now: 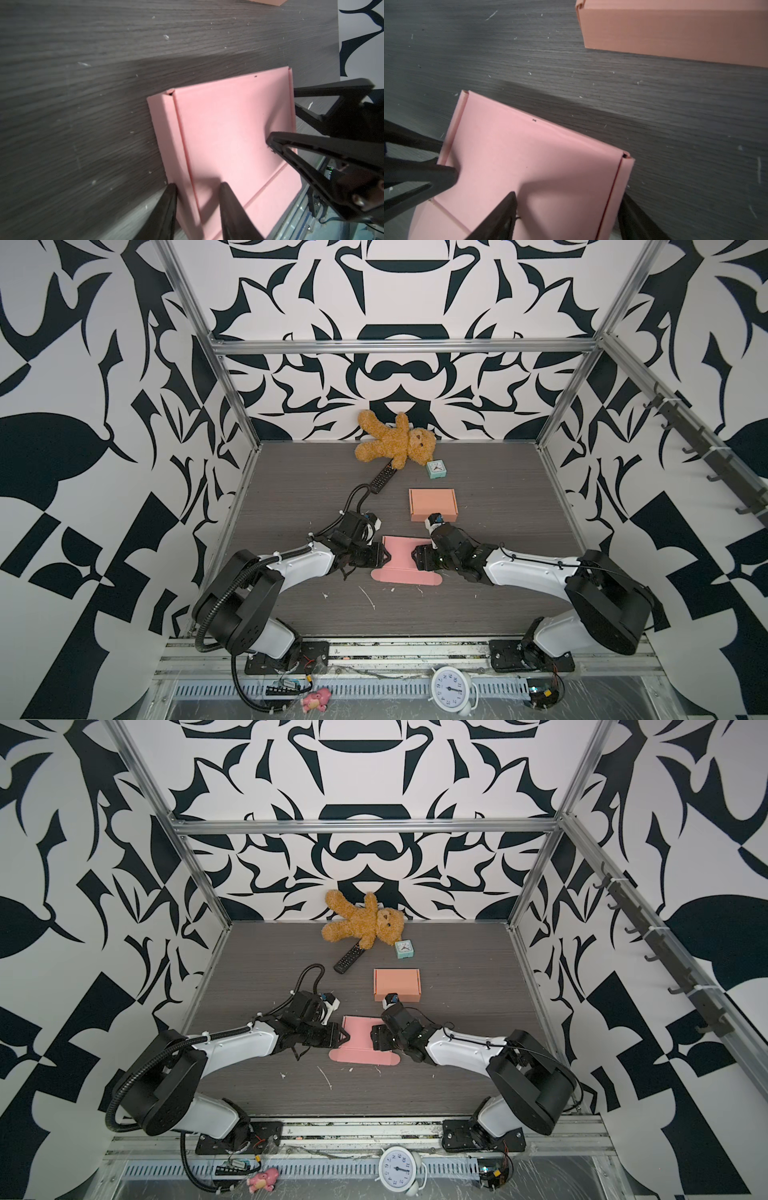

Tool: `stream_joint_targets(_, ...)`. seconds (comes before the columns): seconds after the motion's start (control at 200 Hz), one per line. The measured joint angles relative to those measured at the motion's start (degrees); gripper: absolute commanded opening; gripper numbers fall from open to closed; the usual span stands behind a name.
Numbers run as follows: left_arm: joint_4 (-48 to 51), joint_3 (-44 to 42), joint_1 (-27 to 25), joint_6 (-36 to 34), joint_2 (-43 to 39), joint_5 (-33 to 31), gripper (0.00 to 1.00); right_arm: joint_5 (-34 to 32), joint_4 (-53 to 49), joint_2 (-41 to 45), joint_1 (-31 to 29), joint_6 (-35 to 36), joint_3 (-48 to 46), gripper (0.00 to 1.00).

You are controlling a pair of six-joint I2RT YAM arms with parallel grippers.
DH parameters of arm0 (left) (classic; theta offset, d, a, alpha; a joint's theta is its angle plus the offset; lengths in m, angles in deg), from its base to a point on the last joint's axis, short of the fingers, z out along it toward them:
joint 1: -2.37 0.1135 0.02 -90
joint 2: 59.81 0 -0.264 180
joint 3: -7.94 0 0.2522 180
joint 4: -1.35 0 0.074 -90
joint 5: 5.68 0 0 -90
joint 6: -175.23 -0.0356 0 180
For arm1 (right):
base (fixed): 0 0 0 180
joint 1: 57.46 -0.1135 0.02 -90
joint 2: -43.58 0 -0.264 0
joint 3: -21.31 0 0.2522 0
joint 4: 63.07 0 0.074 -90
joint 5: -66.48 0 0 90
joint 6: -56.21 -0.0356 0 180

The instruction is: Fold the paper box

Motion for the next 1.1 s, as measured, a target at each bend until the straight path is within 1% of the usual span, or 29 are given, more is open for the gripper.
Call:
stream_joint_targets(0.26,0.4,-1.2,2.7,-0.3,-1.5,0.3,0.36,1.3,0.0,-3.6,0.0,0.7,3.6,0.74)
stream_joint_targets(0.455,0.2,-1.7,3.6,-0.5,-1.8,0.8,0.37,1.2,-1.0,-3.6,0.0,0.7,4.1,0.78)
stream_joint_targets(0.615,0.4,-2.9,3.8,-0.7,-3.1,0.7,0.44,0.5,-3.8,-2.0,0.2,0.9,4.1,0.82)
stream_joint_targets(0.775,1.3,-3.1,3.9,-0.9,-4.3,0.5,0.57,-0.9,-7.1,0.6,0.5,0.9,4.1,0.83)
stream_joint_targets(0.865,2.0,-3.3,3.9,-1.3,-5.7,0.8,0.63,-1.8,-9.2,2.5,0.5,0.9,4.1,0.84)
stream_joint_targets(1.1,5.9,-3.4,3.9,-1.9,-11.3,0.9,0.68,-4.1,-14.9,7.0,0.5,0.7,4.0,0.85)
